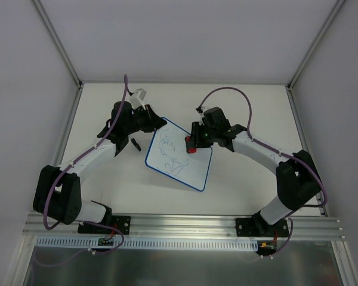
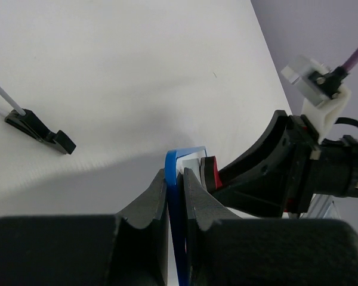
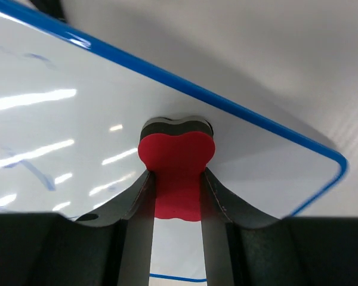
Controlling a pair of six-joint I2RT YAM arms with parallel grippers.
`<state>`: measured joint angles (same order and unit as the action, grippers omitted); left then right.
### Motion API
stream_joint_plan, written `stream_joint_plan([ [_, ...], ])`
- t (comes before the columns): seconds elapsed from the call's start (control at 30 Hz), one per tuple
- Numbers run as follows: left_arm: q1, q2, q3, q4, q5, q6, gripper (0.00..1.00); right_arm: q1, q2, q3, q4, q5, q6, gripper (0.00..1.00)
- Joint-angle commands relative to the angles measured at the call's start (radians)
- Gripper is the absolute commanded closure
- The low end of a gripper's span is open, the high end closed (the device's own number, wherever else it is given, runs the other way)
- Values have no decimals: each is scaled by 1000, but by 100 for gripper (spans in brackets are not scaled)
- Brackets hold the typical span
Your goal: Erase the whiteboard
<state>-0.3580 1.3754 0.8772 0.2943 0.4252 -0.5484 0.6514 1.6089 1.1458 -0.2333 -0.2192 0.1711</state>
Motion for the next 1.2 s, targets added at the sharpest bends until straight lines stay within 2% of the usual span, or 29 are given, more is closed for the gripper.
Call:
stream_joint_plan([
  [0.0, -36, -32, 74, 186, 115, 108, 100, -18, 30, -178, 80, 107, 37, 100],
  [0.1, -36, -30, 75, 184, 118, 110, 100, -16, 11, -237, 140, 106, 57, 100],
  [0.27, -36, -32, 72, 186, 124, 108, 100, 2, 29, -169, 143, 78, 56, 100],
  [0.53, -38, -39, 62, 186, 130, 100, 100, 112, 129, 165, 31, 20, 19, 100],
  [0.9, -44, -41, 59, 183, 106, 114, 100, 252, 207, 373, -50, -8, -114, 100],
  [1.07, -44, -42, 69, 183, 76, 128, 100, 280, 203, 329, -83, 1, -163, 100],
  [1.17, -42, -33, 86, 183, 90, 137, 100, 280, 168, 212, -57, 56, -162, 100],
])
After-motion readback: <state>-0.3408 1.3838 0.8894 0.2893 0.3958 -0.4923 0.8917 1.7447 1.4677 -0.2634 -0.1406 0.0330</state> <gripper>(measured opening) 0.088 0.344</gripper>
